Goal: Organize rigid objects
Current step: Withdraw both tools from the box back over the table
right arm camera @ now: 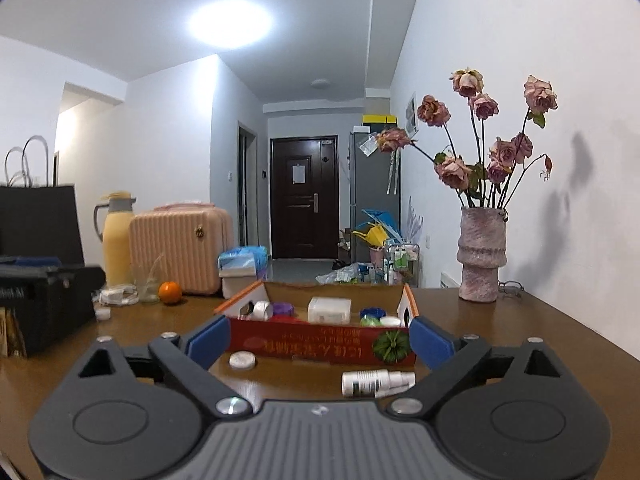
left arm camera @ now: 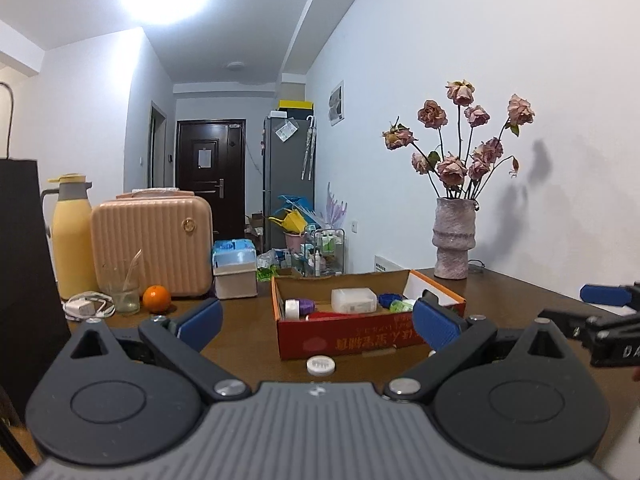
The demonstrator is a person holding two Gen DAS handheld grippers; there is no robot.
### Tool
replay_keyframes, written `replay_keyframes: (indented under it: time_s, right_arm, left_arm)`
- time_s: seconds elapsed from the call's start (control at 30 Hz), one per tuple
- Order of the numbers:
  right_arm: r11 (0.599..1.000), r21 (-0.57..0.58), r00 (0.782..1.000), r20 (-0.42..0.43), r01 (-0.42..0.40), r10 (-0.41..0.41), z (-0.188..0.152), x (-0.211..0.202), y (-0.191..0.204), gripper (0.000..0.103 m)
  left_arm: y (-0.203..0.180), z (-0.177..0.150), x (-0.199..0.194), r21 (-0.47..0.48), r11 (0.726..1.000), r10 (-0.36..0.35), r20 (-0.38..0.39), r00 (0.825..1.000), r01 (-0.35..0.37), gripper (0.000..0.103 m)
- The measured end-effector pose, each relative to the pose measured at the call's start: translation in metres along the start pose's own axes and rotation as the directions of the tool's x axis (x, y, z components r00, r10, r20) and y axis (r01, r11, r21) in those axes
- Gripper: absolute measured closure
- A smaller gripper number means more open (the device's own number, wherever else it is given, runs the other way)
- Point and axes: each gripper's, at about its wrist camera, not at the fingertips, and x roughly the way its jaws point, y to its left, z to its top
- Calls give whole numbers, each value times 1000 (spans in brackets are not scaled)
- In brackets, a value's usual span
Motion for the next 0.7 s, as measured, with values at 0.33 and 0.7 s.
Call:
replay_keyframes:
  time_s: [0.33, 0.7]
  right_arm:
    - [1000, -1, 1000, 18, 11, -11, -34, -37, 24, 4]
    - [1000, 4, 999, -46, 13, -13, -63, -51, 21, 0]
  left_arm:
    - [14, -39, -50, -51, 999, 20, -11, 1000, -20, 0]
    - [11, -71, -43, -23, 1000, -3, -122, 992, 0, 0]
